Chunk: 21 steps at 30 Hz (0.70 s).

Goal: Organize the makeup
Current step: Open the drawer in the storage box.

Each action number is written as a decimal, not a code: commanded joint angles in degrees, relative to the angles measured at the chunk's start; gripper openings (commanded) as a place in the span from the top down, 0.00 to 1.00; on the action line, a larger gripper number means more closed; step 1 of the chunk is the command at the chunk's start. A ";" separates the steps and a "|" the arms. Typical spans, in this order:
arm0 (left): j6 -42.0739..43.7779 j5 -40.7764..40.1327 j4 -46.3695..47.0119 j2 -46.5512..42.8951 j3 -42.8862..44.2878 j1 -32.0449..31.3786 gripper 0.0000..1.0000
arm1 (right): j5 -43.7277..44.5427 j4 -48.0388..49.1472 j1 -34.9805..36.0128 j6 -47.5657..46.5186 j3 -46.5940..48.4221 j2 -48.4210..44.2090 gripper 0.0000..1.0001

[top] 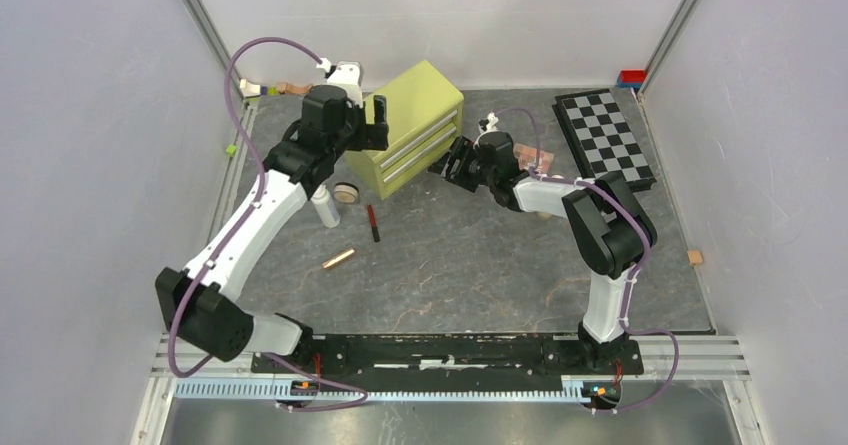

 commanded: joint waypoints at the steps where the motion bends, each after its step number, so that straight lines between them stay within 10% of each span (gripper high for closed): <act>1: 2.92 3.71 7.09 3.28 3.01 0.03 0.01 | -2.49 7.15 -0.25 3.23 -0.96 -1.02 0.29; 21: 1.25 9.45 13.17 15.00 2.01 0.25 0.01 | -4.48 16.04 -1.42 10.13 -1.34 2.85 0.35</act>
